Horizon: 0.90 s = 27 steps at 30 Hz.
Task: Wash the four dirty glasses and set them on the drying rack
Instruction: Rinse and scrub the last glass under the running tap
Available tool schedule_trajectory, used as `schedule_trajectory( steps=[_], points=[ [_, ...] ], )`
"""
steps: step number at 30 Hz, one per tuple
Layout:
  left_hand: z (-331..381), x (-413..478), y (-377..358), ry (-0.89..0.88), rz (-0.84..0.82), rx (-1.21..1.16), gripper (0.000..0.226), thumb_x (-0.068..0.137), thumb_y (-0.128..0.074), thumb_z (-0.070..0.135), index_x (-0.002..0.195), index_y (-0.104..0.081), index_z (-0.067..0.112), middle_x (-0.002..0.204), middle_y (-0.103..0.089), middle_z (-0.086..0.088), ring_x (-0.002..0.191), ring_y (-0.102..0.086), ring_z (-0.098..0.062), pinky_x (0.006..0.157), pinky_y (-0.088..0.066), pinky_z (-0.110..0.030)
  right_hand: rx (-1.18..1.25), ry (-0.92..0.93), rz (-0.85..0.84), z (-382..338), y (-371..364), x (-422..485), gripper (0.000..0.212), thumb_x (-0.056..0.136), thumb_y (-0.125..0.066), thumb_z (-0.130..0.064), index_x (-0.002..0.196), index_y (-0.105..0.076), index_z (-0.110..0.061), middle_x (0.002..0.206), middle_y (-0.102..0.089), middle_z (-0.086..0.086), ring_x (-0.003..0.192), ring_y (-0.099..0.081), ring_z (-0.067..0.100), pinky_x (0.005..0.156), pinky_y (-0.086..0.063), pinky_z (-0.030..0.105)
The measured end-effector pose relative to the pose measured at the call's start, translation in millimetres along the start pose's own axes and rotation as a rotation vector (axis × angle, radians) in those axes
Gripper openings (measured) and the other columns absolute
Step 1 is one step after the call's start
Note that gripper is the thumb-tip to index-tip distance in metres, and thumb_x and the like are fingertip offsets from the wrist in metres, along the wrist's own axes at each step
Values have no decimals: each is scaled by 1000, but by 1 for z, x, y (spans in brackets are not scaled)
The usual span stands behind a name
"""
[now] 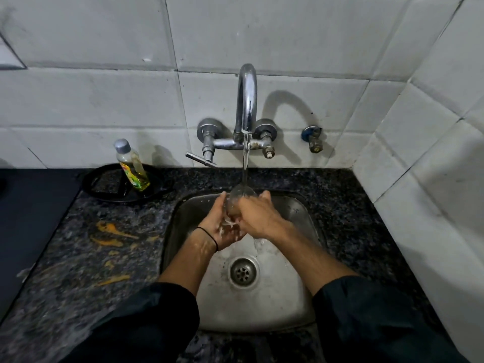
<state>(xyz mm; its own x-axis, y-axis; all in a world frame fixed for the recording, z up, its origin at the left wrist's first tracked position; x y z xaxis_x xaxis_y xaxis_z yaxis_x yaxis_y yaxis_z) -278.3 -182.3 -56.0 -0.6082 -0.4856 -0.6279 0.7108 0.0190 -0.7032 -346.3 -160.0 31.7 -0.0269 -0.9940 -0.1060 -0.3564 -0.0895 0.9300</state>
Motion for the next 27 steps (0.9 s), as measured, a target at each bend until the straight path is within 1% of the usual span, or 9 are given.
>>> schedule_trajectory(
  steps=[2,4,7,10,12,16,20,23,27],
  points=[
    [2,-1,4,-32,19,7,45,95,-57,42,121,-65,6,112,-71,-20,106,-65,-30,82,-59,-41,-25,66,-43,3,-9,-6,24,89,-57,-17,94,-48,-39,106,-59,-1,103,-47,27,83,-33,33],
    [2,0,5,-120,-1,6,38,98,-51,36,117,-65,6,117,-68,-19,103,-66,-29,79,-57,-41,79,11,-55,4,-16,-1,19,90,-60,-19,93,-55,-37,111,-64,-4,111,-52,21,95,-30,38],
    [-5,-8,4,-111,26,13,31,97,-53,35,104,-66,7,105,-66,-16,94,-64,-26,80,-53,-38,414,-118,-48,9,-18,4,11,90,-64,-19,94,-74,-20,99,-72,1,98,-66,19,98,-49,48],
    [-4,-5,14,-43,121,23,44,90,-65,45,109,-67,5,112,-66,-19,112,-61,-29,95,-51,-41,89,9,-63,13,-27,-2,25,90,-58,-15,108,-70,-28,115,-68,-1,112,-59,19,102,-41,47],
    [0,-2,14,-91,108,47,50,90,-65,42,122,-64,3,121,-66,-21,118,-62,-30,100,-51,-42,119,33,-76,16,-30,-7,37,91,-57,-11,119,-67,-32,124,-66,-5,120,-54,12,107,-30,39],
    [10,-7,4,-308,8,83,26,95,-57,23,104,-66,0,95,-71,-19,82,-71,-26,75,-60,-36,1298,-285,255,25,-30,-22,19,91,-66,-16,106,-76,-9,106,-76,11,95,-68,14,81,-50,21],
    [6,-18,0,-470,1,170,39,85,-64,1,121,-53,14,101,-66,-14,89,-66,-25,74,-56,-37,1872,-721,224,25,-67,-29,48,94,-59,-51,109,-76,-8,106,-77,14,86,-72,23,72,-53,30],
    [4,-32,4,-436,-49,281,32,87,-63,3,115,-58,17,108,-66,-11,98,-65,-23,85,-53,-39,1641,-654,155,35,-52,-20,33,96,-62,-38,93,-77,-8,83,-78,10,66,-73,19,65,-53,28],
    [-3,-51,1,-79,-248,510,32,85,-65,15,117,-64,15,116,-65,-13,100,-64,-26,78,-56,-36,1120,-251,111,42,-18,-2,29,89,-72,-19,77,-71,8,58,-63,12,44,-58,16,51,-48,25]
  ],
)
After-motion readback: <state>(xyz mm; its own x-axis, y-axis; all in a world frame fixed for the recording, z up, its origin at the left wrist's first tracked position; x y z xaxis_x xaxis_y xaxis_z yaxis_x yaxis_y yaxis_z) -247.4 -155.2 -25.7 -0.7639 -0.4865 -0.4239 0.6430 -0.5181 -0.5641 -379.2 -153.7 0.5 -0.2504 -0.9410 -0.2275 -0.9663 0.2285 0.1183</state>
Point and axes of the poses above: each hand's wrist, its own x-axis towards the middle knuckle, its own y-axis out of the back of the hand, z = x × y, the point moved 6 cm from there along x, towards the middle knuckle
